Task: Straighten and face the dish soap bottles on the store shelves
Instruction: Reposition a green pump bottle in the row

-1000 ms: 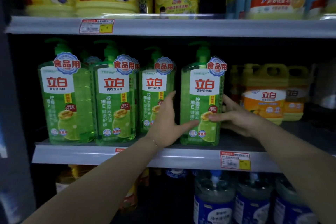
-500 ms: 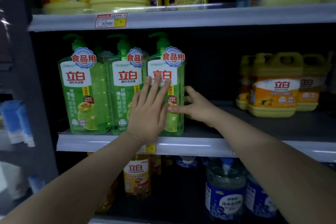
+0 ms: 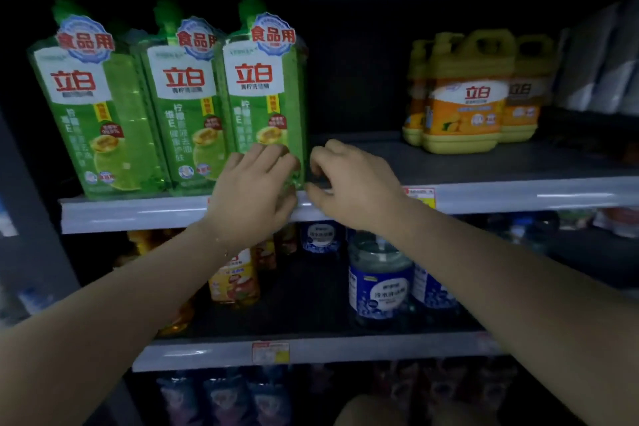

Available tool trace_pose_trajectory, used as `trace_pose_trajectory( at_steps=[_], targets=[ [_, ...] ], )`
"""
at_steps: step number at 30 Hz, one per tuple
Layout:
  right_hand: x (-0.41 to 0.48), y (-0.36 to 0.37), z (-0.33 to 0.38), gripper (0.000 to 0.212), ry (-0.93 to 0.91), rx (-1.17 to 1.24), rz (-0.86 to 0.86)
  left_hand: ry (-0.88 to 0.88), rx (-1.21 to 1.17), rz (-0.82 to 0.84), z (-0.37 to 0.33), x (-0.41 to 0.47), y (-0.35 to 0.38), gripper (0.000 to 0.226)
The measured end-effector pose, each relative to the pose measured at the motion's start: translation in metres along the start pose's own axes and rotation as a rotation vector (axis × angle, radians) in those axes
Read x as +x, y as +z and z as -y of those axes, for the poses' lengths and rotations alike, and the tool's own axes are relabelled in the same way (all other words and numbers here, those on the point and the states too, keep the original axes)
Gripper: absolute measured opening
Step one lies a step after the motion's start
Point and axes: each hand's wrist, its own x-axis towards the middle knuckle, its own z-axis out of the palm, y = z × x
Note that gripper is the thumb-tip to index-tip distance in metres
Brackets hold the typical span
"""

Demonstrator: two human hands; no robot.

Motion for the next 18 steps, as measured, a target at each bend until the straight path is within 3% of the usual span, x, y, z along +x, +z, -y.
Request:
trace_pose_trajectory(
  at_steps=[4,10,15,18],
  targets=[
    [-0.055,0.006,-0.007,0.02,-0.027,-0.009,-0.067,0.028,-0.182,0.064,-0.039,-0.029,0.012,0.024],
    [-0.124,0.03,-0.027,0.018,0.097,0.056,0.033,0.001,-0.359,0.254,-0.098,-0.076,0.054,0.036],
    [-0.156,0.059,-0.045,0.023,0.216,0.039,0.227,-0.387,-0.683,0.546,-0.138,-0.08,0.106,0.074],
    [-0.165,0.078,-0.054,0.033,0.284,0.06,0.274,-0.623,-1.011,0.551,-0.154,-0.076,0.14,0.1]
  ],
)
